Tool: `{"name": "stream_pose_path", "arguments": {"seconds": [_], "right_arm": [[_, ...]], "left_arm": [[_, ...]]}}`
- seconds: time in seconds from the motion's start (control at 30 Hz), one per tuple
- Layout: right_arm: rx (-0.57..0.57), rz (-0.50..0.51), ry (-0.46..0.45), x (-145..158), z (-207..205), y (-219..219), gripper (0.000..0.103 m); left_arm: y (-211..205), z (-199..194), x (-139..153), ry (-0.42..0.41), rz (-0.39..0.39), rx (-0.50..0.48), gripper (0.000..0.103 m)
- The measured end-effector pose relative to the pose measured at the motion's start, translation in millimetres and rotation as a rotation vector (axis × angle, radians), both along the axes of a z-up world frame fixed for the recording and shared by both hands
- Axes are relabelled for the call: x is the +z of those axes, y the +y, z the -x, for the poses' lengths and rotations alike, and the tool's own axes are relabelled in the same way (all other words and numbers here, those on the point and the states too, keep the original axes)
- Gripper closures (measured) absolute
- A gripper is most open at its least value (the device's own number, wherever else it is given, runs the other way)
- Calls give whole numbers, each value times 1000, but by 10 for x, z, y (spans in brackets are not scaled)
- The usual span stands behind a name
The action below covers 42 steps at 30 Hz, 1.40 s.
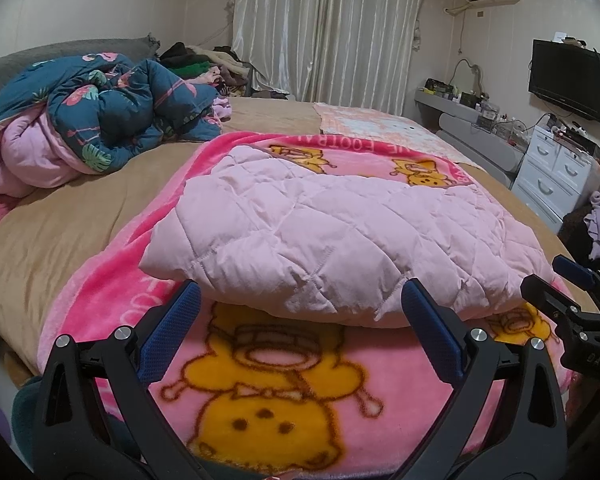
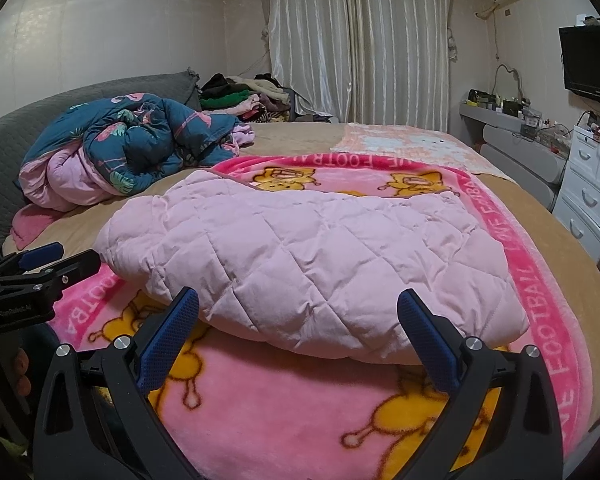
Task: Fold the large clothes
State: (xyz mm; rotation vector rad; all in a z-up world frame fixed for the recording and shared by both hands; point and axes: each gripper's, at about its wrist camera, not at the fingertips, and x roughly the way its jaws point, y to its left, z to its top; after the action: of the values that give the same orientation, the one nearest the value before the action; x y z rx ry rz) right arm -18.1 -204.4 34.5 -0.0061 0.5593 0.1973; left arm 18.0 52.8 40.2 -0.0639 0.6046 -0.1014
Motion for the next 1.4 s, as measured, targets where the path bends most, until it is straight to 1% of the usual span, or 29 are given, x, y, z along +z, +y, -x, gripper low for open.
{"name": "stream_pose_path", "arguments": {"seconds": [0.47,1.4], "right_arm": [[-2,1,-2,-17,8,-2,4],[2,3,1,-46,29,8,4]], "left_arm": [[55,-32,31,0,-5,20,9],[47,-32,26,-2,-17,29,9]]}}
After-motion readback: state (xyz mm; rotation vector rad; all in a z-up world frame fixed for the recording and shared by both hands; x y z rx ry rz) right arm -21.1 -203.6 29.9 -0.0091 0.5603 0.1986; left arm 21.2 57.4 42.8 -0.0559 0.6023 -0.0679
